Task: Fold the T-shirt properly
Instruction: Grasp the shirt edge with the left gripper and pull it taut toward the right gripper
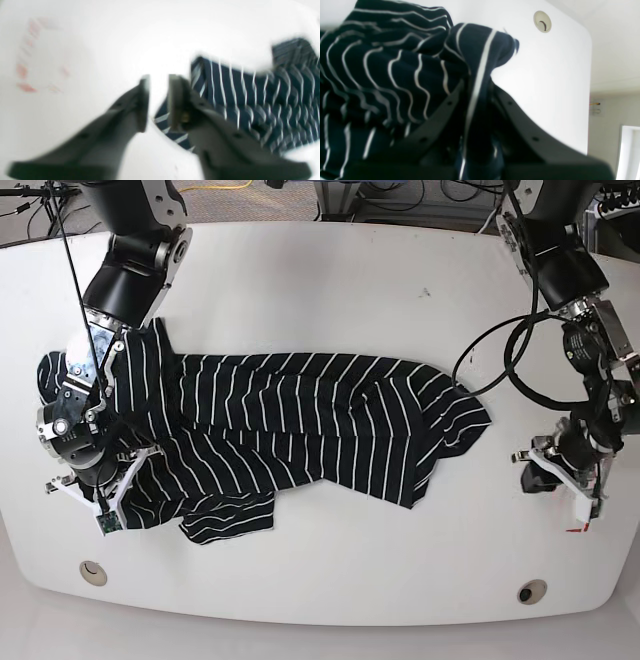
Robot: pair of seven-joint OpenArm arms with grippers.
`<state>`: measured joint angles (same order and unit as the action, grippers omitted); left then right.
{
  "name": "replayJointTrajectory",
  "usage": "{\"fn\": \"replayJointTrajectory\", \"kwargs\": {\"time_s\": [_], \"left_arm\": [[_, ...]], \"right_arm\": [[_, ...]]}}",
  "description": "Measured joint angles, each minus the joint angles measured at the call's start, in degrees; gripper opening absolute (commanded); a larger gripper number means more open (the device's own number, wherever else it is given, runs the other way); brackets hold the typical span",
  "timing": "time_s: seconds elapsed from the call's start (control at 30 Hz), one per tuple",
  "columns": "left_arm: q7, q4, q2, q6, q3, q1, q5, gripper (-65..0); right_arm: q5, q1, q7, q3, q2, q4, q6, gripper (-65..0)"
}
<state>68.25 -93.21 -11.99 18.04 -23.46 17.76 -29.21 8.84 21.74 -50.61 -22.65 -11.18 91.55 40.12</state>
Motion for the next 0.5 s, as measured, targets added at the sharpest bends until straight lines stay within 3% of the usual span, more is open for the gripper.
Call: {"fn": "replayJointTrajectory", "kwargs": {"time_s": [0.07, 0.17, 0.33, 0.5], "left_arm": [[0.1, 2.5, 0.2, 0.0, 0.0, -0.2, 0.3, -29.6], [0.6, 6.0, 0.5, -0.7, -0.5, -0.8, 1.2, -21.0], [0.3, 10.2, 1.6, -7.7, -0.1, -1.6, 0.4, -19.4], [0.0, 12.8, 2.1, -7.7, 0.0, -3.5, 0.0, -19.3]], "right_arm": [[0.0, -0.4, -0.3, 0.0, 0.3, 0.0, 0.0, -65.0], [-0.7, -1.7, 0.1, 0.3, 0.7, -0.1, 0.0, -65.0], [-0.7, -2.8, -0.4, 0.1, 1.0, -0.3, 0.0, -65.0], [-0.2, -2.6, -0.4, 0.0, 1.3, -0.4, 0.0, -65.0]]}}
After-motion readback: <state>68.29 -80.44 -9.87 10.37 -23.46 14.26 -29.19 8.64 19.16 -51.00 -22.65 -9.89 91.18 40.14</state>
